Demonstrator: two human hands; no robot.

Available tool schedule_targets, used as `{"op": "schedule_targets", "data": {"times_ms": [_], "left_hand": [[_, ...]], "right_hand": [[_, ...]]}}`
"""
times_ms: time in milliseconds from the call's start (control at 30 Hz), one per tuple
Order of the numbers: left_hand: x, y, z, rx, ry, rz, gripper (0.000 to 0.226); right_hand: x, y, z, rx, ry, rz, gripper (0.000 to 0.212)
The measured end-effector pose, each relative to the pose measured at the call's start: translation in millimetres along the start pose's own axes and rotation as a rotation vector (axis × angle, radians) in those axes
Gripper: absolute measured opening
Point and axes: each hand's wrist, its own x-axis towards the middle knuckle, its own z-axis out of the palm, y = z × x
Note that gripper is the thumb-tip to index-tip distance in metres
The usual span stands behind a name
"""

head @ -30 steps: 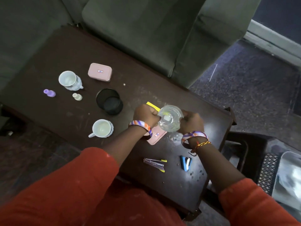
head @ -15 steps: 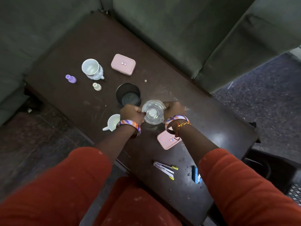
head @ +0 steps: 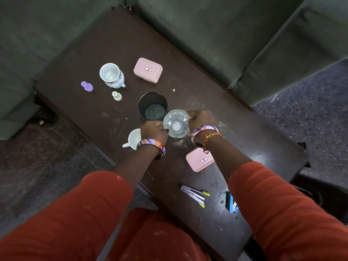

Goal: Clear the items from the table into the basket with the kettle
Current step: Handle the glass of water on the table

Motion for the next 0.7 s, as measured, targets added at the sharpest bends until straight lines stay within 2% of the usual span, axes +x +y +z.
{"op": "schedule_targets", "data": {"times_ms": [233,333,433,500,600,700], "left_hand": [[-9.5,1.8,-7.7,0.055,-0.016,0.043,0.028],[-21.2,6.4,-8.5,0.138,0.085,0.041,0.034],[-43.1,14.1,-2.9,0.146,0.149,0.097,0.033],[-60.5,26.1,6.5,0.109,0.020,0.131,0.026],[-86.9,50.4,33.6,0.179,-0.301,0.242,0.016],[-119.1,80.3,70.0,0.272,-0.508,0.378,0.013]], "right_hand": [[-5.5,2.1,6.0,0.152,-0.036,0.035,0.037],[-14.2,4.0,-0.3,0.262,-0.047,0.098,0.049],[-35.0,9.1,-12.8,0.255,-0.033,0.081,0.037],[-56.7,16.1,-24.9,0.238,-0.007,0.062,0.029],[-92.9,33.9,-49.1,0.237,0.039,0.044,0.032],[-132.2,66.3,-82.3,0.261,0.226,0.103,0.030]]}}
